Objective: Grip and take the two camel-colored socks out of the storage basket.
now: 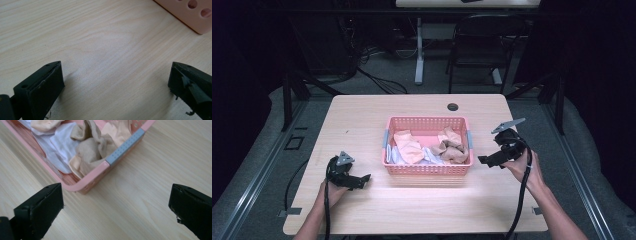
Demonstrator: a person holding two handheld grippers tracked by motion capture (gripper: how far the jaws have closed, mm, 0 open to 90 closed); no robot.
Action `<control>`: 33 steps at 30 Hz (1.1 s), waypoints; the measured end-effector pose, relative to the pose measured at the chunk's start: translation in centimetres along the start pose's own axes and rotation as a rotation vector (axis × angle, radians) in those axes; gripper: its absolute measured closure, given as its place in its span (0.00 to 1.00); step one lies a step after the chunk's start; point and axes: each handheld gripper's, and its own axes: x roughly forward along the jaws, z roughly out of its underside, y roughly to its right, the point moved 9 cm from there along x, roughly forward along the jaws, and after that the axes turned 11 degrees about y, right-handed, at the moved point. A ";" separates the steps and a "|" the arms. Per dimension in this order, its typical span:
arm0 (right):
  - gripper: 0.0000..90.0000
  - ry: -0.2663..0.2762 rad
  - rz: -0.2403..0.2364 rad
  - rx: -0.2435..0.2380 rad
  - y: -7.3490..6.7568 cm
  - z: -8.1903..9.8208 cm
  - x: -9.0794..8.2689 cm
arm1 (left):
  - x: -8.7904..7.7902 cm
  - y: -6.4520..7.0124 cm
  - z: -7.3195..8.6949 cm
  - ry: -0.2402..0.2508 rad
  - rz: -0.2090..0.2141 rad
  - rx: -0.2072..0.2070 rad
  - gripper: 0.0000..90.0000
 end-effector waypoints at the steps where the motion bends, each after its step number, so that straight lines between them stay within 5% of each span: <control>1: 0.00 0.000 0.000 0.000 0.0 0.0 0.0 | 0.0 0.0 0.0 0.000 0.000 0.000 0.00; 16: 0.00 -0.050 -0.075 -0.107 -3.2 -6.3 2.7 | 0.0 0.0 0.0 0.000 -0.001 0.000 0.00; 28: 0.00 -0.139 -0.105 -0.127 -4.6 -7.0 6.3 | 0.0 0.1 0.0 0.006 -0.004 -0.001 0.00; 33: 0.16 -0.193 -0.113 -0.120 -4.2 -6.4 8.3 | 0.0 0.1 0.0 0.006 -0.004 -0.001 0.00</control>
